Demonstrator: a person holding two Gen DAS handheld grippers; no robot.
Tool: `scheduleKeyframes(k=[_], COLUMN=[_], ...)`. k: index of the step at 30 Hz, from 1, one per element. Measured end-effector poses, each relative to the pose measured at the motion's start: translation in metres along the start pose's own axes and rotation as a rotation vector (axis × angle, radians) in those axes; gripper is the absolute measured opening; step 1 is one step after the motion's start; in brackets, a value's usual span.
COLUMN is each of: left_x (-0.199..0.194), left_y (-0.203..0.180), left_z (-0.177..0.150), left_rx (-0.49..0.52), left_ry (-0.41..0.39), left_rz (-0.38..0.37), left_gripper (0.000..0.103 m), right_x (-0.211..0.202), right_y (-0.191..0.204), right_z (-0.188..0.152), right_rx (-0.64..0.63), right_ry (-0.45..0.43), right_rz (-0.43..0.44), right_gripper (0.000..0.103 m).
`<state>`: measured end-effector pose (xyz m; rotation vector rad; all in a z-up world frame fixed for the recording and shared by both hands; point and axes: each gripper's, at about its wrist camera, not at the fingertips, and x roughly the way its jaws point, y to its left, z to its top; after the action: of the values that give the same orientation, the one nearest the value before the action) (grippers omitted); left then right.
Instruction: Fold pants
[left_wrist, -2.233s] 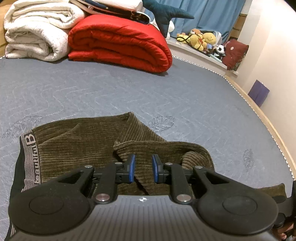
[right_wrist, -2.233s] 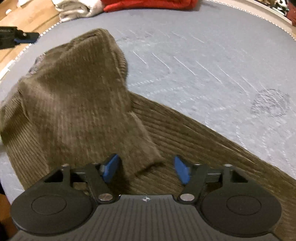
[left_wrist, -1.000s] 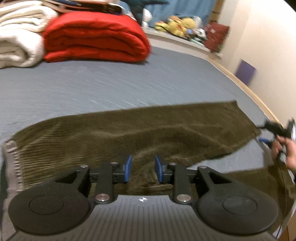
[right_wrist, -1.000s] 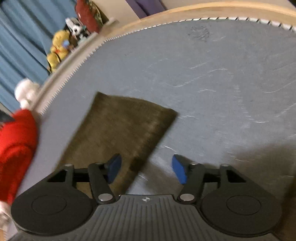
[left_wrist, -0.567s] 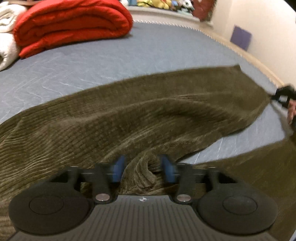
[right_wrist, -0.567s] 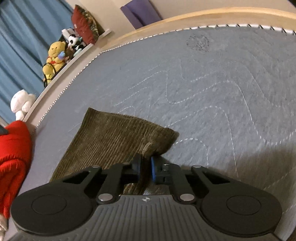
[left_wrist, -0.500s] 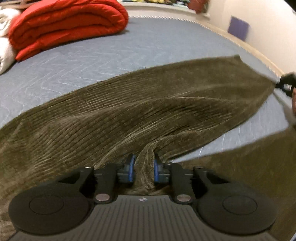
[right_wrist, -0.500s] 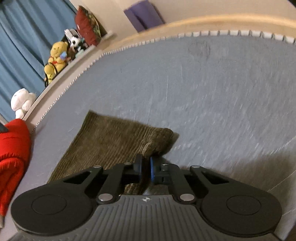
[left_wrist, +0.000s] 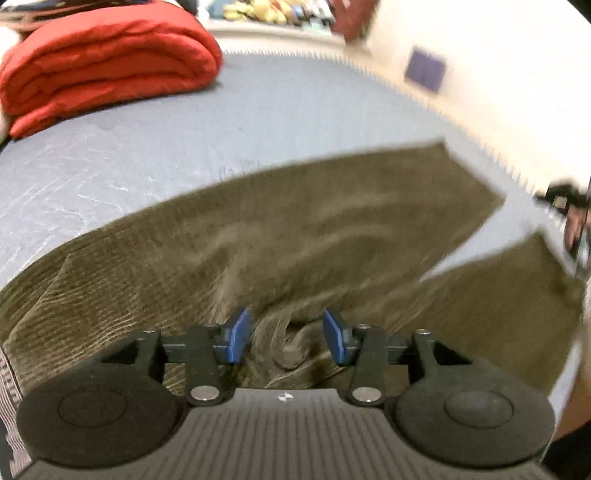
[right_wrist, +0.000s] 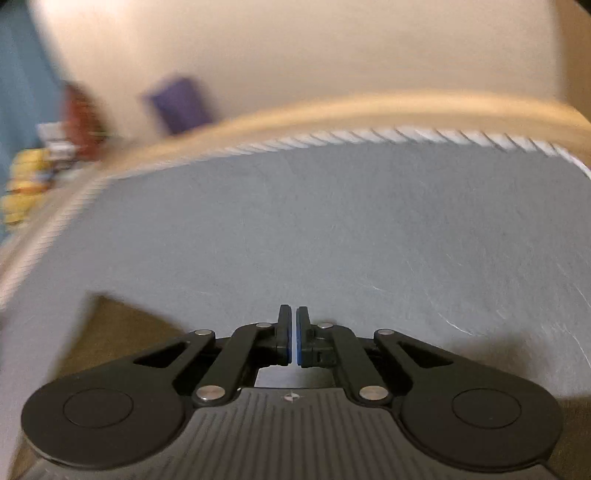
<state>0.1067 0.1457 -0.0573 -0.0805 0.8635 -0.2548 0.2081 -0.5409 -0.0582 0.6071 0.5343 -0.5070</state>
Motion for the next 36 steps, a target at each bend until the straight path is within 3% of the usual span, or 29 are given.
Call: scheduleKeyframes(k=[1,3,4,5,7,9,13,18,21,22,23,24,25,30,32,36], left_x=[-0.010,-0.027,-0.037,-0.046,-0.065,-0.081,-0.108,-0.117,-0.114,-0.115,-0.121,-0.127,-0.135,-0.146,-0.137,-0.124], left_y=[0.006,0.014,0.021,0.023,0.033,0.048,0.084,0.127,0.145,0.145,0.145,0.147,0.150,0.155,0.153,0.150], left_z=[0.000,-0.002,-0.004,-0.003,-0.008,-0.015,-0.043,-0.096,-0.136,-0.143,-0.146,-0.145,-0.145,-0.147,-0.148,-0.153], left_rx=[-0.024,-0.043,-0.054,-0.063,-0.087,-0.114,-0.156,-0.188,-0.186,-0.153,-0.145,-0.171,-0.211,-0.285,-0.294,-0.259], left_ry=[-0.025,-0.059,-0.076,-0.088,-0.108,-0.114,-0.056,0.080,0.198,0.196,0.176,0.162,0.137,0.091,0.110,0.153], left_rz=[-0.006,0.007,0.021,0.034,0.061,0.088,0.160,0.226,0.253,0.255,0.247,0.239,0.221,0.193,0.201,0.229], left_gripper=[0.049,0.048,0.046,0.042,0.036,0.033,0.029,0.028,0.023,0.022,0.022,0.022,0.022,0.041,0.056,0.062], right_x=[-0.022,-0.033,-0.046,-0.073,-0.087,-0.134,-0.199,-0.253,-0.283,-0.283,-0.293,-0.308,-0.312,-0.344,-0.350,-0.362], right_y=[0.017,0.026,0.036,0.053,0.062,0.091,0.129,0.170,0.199,0.199,0.203,0.207,0.208,0.197,0.197,0.193], right_z=[0.001,0.001,-0.001,-0.006,-0.009,-0.029,-0.078,-0.176,-0.243,-0.243,-0.263,-0.298,-0.311,-0.376,-0.393,-0.424], right_rx=[-0.085,-0.127,-0.174,-0.253,-0.287,-0.386,-0.538,-0.729,-0.961,-0.961,-1.031,-1.145,-1.185,-1.376,-1.445,-1.572], right_ry=[0.015,0.013,0.011,0.004,0.004,0.034,0.108,0.275,0.338,0.338,0.336,0.357,0.370,0.398,0.418,0.441], right_rz=[0.135,0.169,0.206,0.279,0.312,0.418,0.542,0.741,0.840,0.840,0.870,0.929,0.953,1.071,1.123,1.183], right_gripper=[0.006,0.022,0.038,0.048,0.050,0.053,0.058,0.060,0.060,0.060,0.060,0.060,0.060,0.060,0.060,0.061])
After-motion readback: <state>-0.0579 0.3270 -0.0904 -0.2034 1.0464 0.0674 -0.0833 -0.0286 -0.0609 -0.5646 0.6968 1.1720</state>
